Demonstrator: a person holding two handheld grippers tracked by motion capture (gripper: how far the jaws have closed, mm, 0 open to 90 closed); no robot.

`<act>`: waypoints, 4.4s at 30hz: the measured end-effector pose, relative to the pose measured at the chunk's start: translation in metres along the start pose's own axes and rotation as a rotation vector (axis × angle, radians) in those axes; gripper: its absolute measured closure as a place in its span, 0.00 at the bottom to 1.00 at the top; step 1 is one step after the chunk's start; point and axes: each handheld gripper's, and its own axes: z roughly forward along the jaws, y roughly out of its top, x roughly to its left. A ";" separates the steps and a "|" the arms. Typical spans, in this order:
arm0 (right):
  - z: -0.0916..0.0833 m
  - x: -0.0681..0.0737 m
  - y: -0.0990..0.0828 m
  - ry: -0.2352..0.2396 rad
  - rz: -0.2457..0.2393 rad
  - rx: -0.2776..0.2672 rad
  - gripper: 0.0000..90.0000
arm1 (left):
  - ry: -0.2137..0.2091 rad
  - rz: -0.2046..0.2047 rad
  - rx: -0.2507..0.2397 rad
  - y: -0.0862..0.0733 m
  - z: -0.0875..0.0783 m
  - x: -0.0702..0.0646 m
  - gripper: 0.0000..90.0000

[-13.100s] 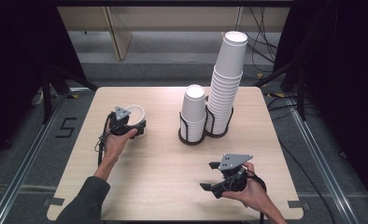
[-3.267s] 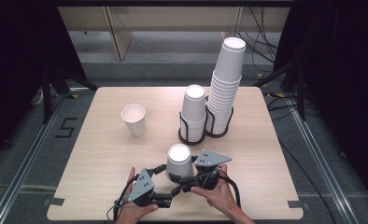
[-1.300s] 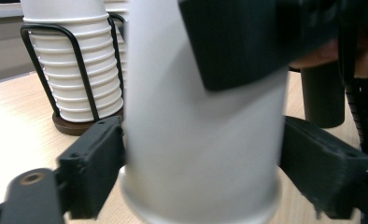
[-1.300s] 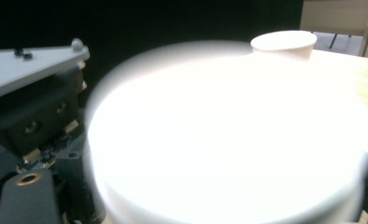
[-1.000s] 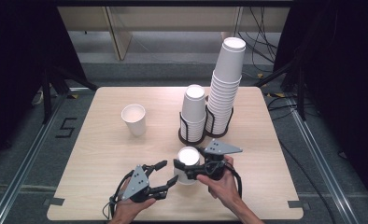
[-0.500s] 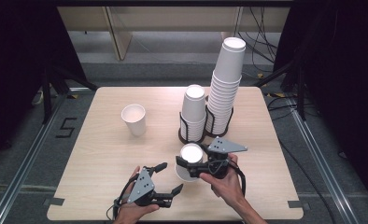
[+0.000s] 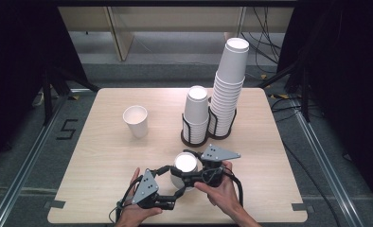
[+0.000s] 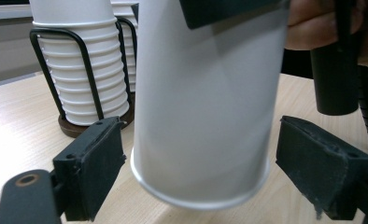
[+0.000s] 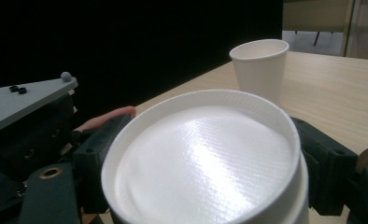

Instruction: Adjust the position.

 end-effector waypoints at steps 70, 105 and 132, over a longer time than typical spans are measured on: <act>-0.016 0.007 0.017 0.090 -0.079 0.214 0.28 | -0.068 0.131 0.017 -0.002 -0.002 0.005 0.06; -0.023 0.000 0.022 0.185 0.075 0.160 0.28 | -0.120 0.084 -0.036 -0.001 -0.004 0.008 0.06; -0.033 0.005 0.037 0.181 -0.204 0.362 0.18 | -0.240 0.190 0.208 0.009 -0.010 0.011 0.18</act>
